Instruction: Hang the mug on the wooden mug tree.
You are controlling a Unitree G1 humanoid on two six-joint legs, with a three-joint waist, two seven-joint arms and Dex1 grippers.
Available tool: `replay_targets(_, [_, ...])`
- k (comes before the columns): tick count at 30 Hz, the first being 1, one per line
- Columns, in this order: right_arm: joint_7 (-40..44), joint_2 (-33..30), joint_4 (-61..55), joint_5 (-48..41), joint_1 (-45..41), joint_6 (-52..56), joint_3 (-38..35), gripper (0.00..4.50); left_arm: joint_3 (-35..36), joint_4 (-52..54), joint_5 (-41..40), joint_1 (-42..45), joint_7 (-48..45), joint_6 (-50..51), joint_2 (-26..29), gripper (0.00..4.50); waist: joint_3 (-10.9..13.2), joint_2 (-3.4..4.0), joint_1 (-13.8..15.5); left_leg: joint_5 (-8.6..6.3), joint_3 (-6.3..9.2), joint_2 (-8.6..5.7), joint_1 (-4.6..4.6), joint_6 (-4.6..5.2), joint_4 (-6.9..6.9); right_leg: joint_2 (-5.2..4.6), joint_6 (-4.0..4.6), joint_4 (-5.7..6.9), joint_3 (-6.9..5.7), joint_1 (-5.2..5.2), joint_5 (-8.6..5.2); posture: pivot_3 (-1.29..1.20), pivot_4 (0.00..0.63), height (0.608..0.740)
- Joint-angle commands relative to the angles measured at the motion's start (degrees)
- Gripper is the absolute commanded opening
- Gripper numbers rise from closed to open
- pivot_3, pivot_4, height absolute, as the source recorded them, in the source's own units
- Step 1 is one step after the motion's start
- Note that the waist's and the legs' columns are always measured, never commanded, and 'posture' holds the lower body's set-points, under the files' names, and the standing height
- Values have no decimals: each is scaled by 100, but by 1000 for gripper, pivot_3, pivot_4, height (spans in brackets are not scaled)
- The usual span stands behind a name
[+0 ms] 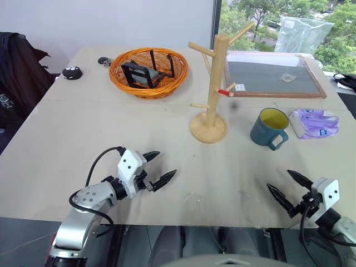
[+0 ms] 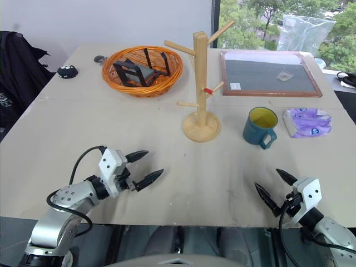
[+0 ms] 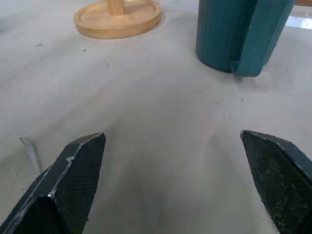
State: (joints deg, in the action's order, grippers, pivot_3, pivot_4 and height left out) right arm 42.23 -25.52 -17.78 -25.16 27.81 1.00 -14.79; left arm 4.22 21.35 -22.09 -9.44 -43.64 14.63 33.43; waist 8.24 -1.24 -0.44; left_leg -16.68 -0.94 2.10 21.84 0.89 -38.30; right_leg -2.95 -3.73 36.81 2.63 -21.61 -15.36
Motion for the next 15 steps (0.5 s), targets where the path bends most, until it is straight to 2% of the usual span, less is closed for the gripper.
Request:
replay_targets(1, [13, -10, -114, -40, 37, -119, -145, 4476, 78, 191, -70, -41, -43, -71, 9, 4500, 0, 0, 0, 0, 0, 0, 0, 0, 0, 0, 0, 0, 0, 0, 0, 0, 150, 737])
replay_targets(15, [53, -88, -92, -70, -5, -95, -180, 4476, 101, 233, -115, -111, 19, -73, -32, 4500, 0, 0, -1, 0, 0, 0, 0, 0, 0, 0, 0, 0, 0, 0, 0, 0, 150, 737])
